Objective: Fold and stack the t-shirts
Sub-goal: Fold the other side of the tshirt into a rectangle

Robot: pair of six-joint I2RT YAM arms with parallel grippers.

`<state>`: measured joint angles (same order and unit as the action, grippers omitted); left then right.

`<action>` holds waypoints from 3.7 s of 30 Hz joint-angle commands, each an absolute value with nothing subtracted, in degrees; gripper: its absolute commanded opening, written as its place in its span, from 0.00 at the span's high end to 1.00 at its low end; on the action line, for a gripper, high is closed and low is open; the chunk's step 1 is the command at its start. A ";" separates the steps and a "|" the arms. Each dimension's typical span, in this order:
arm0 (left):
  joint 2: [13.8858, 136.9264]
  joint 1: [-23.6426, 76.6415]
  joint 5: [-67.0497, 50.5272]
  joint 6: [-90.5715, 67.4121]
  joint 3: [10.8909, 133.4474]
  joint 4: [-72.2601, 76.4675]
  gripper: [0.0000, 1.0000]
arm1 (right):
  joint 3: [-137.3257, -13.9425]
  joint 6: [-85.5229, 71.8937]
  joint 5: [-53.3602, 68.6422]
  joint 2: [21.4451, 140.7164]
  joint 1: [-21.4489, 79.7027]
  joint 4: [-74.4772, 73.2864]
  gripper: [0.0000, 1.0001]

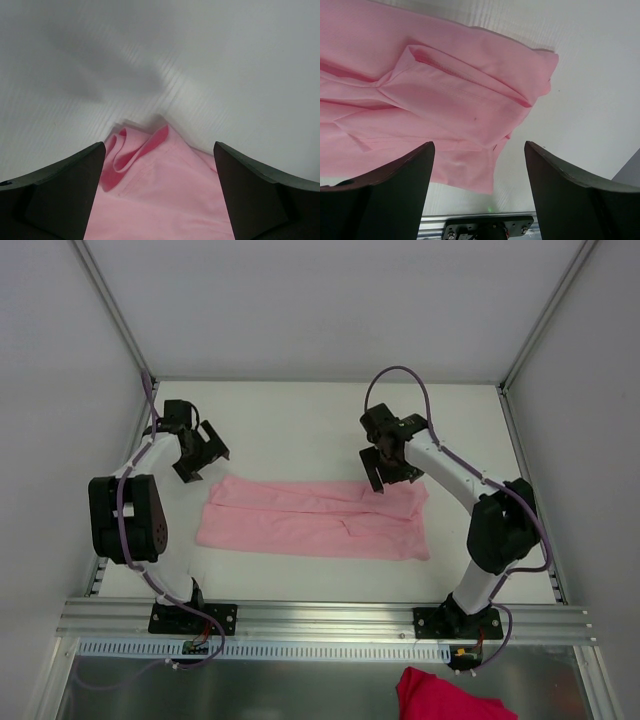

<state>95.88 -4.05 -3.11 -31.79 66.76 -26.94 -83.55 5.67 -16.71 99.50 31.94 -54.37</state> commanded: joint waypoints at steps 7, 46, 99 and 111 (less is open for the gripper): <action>100.98 -3.78 -7.64 -31.90 71.19 -23.64 0.27 | -80.42 4.39 -17.05 94.04 32.70 -55.99 0.23; 102.04 -2.11 -16.26 -33.40 67.24 -23.11 0.47 | -81.12 5.54 -19.78 95.36 33.31 -56.16 0.24; 98.96 -0.26 -5.10 -31.55 66.62 -27.95 0.49 | -78.40 5.62 -21.36 92.90 33.40 -56.86 0.25; 99.93 -0.18 -4.75 -31.73 65.30 -27.07 0.50 | -78.05 6.06 -22.41 91.85 33.40 -57.57 0.25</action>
<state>99.48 -0.69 -5.65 -32.12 65.80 -27.68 -77.87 5.41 -20.64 94.98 32.95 -55.86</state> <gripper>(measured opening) 0.503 0.753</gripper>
